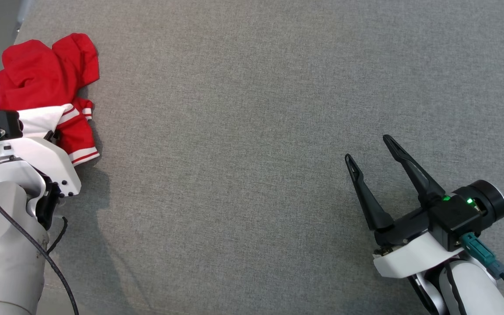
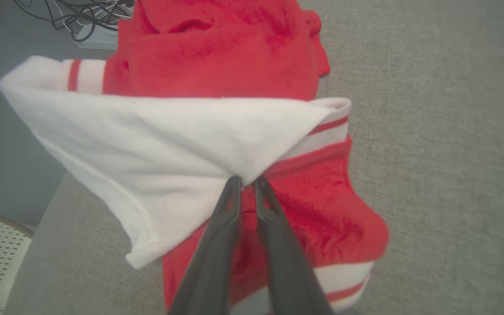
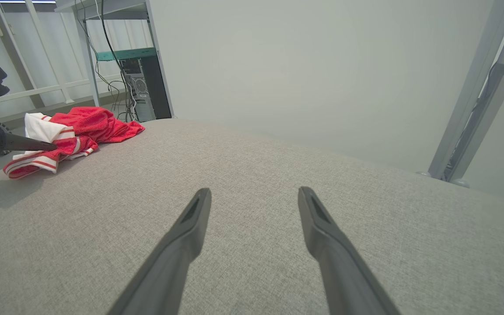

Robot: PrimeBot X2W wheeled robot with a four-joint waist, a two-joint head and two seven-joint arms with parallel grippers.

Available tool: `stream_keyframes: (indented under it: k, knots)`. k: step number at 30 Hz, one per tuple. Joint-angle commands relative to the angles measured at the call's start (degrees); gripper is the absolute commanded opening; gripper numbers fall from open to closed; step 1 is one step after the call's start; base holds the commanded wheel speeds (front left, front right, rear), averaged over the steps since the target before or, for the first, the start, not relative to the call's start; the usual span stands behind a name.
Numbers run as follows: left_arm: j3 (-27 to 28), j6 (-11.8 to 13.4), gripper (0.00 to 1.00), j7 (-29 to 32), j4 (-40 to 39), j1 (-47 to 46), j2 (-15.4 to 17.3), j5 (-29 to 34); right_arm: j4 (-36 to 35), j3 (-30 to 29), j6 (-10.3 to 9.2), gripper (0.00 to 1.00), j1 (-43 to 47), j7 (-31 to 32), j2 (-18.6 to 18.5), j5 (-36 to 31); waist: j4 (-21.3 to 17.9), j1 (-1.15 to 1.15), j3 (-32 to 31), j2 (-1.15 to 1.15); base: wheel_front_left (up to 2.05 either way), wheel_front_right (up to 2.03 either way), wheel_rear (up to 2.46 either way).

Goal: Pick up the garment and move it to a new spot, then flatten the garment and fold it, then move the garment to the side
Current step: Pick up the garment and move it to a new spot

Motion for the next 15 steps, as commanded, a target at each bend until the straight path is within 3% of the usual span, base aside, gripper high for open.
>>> stream_keyframes:
  k: [1, 9, 15]
  knots:
    - [0.1, -0.3, 0.0, -0.8, 0.8, -1.2, 0.1, -0.4, 0.3, -0.3, -0.04, 1.0, -0.4, -0.5, -0.1, -0.3, 0.0, 0.0, -0.1, 0.0, 0.0, 0.0, 0.0]
    - [1.4, -0.7, 0.0, -14.1, -1.2, -0.2, 0.0, -2.1, 3.4, -0.2, -0.04, 1.0, 0.9, -2.7, 1.1, 0.8, 0.7, 0.0, -6.6, 0.0, 0.0, 0.0, 0.0]
    - [4.3, -2.1, 0.0, -18.8, -10.8, 1.8, -0.8, -5.4, 5.3, -0.4, -0.04, 1.0, 2.2, -4.3, 2.1, 1.7, 0.5, 0.0, -11.7, 0.0, 0.0, 0.0, 0.0]
